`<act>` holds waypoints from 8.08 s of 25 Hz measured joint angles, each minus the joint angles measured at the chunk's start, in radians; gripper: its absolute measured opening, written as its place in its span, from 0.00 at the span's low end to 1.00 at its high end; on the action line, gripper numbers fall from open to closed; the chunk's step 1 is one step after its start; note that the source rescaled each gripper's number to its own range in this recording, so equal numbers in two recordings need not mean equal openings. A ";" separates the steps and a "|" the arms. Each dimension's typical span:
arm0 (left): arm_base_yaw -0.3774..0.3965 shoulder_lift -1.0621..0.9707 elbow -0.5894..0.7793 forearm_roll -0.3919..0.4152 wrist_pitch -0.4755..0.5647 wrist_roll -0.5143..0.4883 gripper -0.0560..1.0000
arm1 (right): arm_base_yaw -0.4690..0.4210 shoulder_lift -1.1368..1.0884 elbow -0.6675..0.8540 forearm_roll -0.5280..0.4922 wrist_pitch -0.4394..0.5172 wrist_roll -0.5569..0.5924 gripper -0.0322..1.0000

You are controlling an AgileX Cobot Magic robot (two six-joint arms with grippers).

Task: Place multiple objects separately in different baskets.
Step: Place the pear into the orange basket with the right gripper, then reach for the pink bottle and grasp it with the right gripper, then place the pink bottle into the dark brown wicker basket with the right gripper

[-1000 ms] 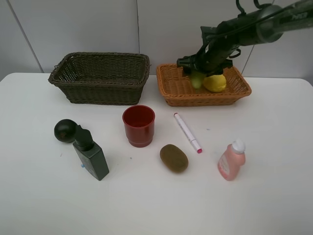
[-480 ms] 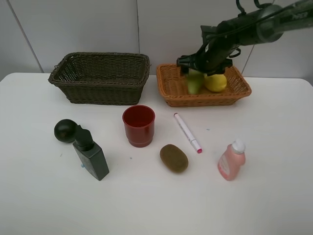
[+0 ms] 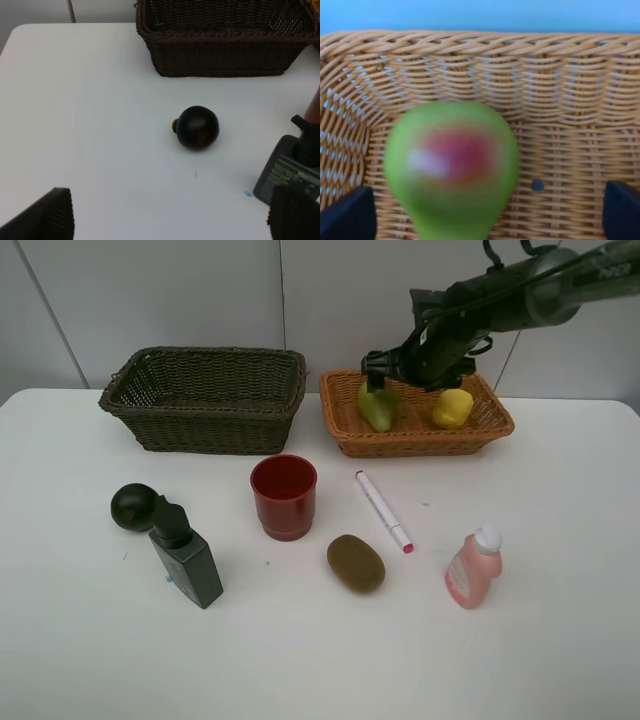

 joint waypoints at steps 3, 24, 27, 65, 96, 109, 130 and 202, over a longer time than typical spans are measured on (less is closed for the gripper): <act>0.000 0.000 0.000 0.000 0.000 0.000 1.00 | 0.000 -0.029 0.000 -0.017 0.004 0.000 1.00; 0.000 0.000 0.000 0.000 0.000 0.000 1.00 | 0.042 -0.383 0.111 0.003 0.655 0.000 1.00; 0.000 0.000 0.000 0.000 0.000 0.000 1.00 | 0.066 -0.466 0.209 0.019 0.658 0.000 1.00; 0.000 0.000 0.000 0.000 0.000 0.000 1.00 | 0.200 -0.635 0.898 0.097 0.228 0.000 0.98; 0.000 0.000 0.000 0.000 0.000 0.000 1.00 | 0.200 -0.548 0.898 0.092 0.204 0.000 0.25; 0.000 0.000 0.000 0.000 0.000 0.000 1.00 | 0.200 -0.548 0.898 0.092 0.204 0.000 0.25; 0.000 0.000 0.000 0.000 0.000 0.000 1.00 | 0.200 -0.730 0.598 0.035 0.345 0.000 0.25; 0.000 0.000 0.000 0.000 0.000 0.000 1.00 | 0.351 0.170 -0.159 -0.017 -0.433 0.000 0.25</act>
